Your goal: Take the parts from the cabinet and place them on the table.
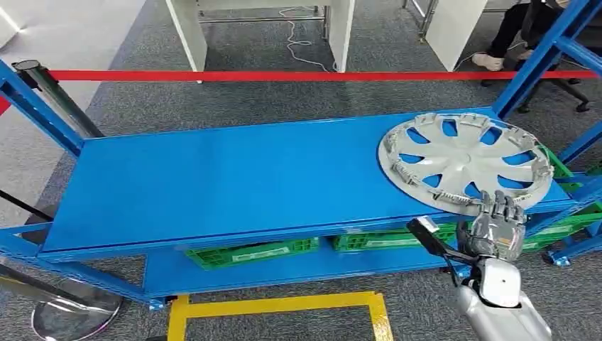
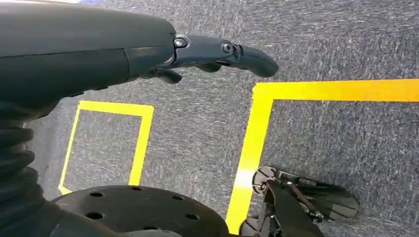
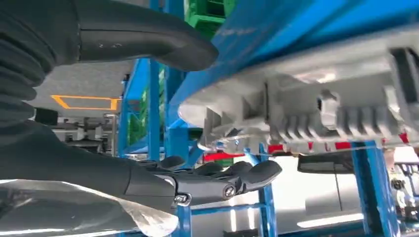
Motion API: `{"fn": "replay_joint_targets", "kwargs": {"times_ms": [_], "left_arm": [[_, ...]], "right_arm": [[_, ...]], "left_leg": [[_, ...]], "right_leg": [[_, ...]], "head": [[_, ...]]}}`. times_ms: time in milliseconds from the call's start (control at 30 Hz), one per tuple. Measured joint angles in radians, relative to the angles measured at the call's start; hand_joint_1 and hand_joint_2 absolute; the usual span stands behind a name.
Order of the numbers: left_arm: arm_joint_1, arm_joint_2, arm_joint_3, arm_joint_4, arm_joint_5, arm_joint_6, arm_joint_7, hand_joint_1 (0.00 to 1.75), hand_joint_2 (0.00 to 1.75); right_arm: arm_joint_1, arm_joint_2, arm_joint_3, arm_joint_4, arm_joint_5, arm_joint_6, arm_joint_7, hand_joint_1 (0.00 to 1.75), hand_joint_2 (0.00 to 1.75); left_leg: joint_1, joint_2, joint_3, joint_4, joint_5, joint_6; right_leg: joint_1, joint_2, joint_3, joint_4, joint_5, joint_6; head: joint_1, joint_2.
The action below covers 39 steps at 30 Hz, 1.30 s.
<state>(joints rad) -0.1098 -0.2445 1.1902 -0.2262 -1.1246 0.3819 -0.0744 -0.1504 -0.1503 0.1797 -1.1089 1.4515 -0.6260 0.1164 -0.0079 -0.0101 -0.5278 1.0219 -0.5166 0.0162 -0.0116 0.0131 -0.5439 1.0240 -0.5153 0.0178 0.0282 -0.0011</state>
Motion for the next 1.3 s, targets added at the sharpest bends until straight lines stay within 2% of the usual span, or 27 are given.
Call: {"fn": "replay_joint_targets", "kwargs": {"times_ms": [767, 1300], "left_arm": [[0.001, 0.011, -0.001, 0.000, -0.003, 0.018, 0.018, 0.00, 1.75], [0.001, 0.012, -0.001, 0.000, 0.002, 0.018, 0.018, 0.00, 1.75]], "right_arm": [[0.020, -0.023, -0.084, 0.048, 0.018, -0.009, 0.013, 0.00, 1.75], [0.034, -0.029, -0.103, 0.048, 0.031, -0.016, 0.000, 0.00, 1.75]], "left_leg": [[0.000, 0.000, 0.000, 0.000, 0.000, 0.000], [0.000, 0.000, 0.000, 0.000, 0.000, 0.000]], "right_leg": [[0.000, 0.000, 0.000, 0.000, 0.000, 0.000], [0.000, 0.000, 0.000, 0.000, 0.000, 0.000]], "head": [[0.000, 0.000], [0.000, 0.000]]}}
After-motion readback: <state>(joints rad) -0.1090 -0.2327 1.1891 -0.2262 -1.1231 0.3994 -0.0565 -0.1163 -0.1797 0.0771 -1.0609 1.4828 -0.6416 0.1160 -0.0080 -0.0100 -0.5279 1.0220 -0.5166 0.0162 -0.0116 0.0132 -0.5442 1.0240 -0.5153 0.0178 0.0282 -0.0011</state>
